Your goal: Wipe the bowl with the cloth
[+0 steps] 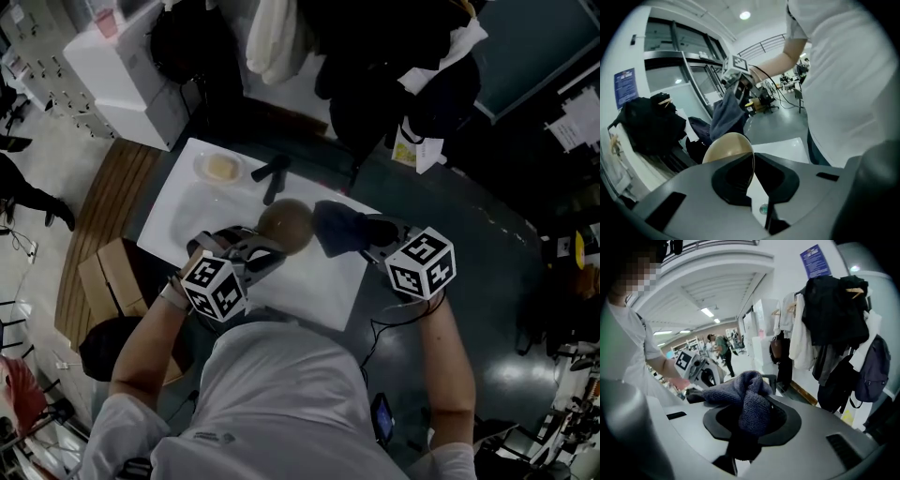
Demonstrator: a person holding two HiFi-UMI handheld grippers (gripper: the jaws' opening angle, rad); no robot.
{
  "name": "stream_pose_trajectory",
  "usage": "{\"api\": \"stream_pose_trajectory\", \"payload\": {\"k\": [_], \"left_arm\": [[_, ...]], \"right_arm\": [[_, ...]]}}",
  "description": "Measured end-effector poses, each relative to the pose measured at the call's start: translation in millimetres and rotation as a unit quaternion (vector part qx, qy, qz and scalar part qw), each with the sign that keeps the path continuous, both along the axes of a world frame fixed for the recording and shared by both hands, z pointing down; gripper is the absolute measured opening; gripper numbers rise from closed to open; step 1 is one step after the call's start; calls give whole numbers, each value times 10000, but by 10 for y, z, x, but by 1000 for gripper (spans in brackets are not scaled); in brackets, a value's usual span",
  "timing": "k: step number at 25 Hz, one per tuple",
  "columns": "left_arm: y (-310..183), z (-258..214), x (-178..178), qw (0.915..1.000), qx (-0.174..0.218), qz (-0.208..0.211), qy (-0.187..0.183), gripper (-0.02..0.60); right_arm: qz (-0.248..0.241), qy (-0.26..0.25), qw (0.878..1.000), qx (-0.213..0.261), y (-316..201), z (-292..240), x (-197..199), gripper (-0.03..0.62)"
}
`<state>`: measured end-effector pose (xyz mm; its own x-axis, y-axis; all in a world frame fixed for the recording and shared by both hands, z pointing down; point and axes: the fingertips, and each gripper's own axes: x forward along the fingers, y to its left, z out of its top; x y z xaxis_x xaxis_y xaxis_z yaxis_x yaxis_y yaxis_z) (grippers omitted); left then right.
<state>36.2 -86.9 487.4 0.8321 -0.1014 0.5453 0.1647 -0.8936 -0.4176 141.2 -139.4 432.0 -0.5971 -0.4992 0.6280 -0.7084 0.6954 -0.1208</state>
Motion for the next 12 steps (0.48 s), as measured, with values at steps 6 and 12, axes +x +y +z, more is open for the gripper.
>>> {"api": "stream_pose_trajectory", "payload": {"k": [6,12], "left_arm": [[10,-245,12,9900,-860,-301,1077,22],[56,-436,7,9681,-1621,-332,1882,23]], "right_arm": [[577,-391,9964,490,-179,-121,18,95],[313,-315,9964,728,-178,-77,-264,97]]}}
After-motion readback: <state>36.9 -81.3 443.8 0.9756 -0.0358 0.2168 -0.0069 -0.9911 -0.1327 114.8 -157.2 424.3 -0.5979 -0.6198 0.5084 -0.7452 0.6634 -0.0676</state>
